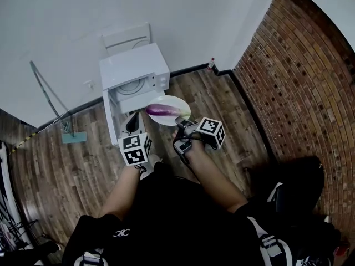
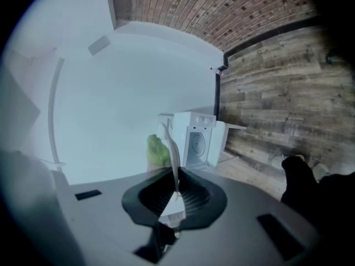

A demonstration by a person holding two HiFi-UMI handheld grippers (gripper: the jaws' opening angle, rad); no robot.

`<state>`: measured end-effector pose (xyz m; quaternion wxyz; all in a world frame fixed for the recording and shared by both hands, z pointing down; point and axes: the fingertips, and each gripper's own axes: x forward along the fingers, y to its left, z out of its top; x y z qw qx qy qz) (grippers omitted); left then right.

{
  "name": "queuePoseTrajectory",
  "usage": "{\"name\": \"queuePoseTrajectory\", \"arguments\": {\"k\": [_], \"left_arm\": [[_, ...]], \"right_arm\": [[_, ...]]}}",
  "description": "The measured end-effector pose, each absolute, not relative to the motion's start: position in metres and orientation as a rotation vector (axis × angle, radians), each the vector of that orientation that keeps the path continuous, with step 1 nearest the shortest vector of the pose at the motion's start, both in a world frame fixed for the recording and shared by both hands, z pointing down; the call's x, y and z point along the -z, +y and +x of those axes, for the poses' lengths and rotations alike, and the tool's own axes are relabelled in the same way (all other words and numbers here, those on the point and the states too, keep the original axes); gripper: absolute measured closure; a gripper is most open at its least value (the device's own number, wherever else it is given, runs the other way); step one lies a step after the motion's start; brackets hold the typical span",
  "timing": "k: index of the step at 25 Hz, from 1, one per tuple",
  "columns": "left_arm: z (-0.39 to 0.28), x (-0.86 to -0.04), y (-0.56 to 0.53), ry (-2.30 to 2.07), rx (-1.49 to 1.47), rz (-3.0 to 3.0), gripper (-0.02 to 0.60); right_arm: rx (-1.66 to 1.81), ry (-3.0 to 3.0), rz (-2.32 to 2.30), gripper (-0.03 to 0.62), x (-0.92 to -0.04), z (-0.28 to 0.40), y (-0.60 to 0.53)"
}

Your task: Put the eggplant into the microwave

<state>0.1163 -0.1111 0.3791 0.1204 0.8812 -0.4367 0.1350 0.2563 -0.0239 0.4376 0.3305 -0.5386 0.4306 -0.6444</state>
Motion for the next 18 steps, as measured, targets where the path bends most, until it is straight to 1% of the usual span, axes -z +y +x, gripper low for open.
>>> {"name": "queuePoseTrajectory", "arguments": {"k": [6, 18], "left_arm": [[0.122, -0.382, -0.179, -1.274, -0.375, 2.564, 0.581], [0.098, -0.404, -0.271, -1.336, -0.332, 2.468, 0.583]], "right_arm": [[1.717, 1.148, -1.404, 0.563, -0.442, 0.265, -0.091], [1.775, 1.246, -1.348, 0.563, -0.461, 0.248, -0.209]]}}
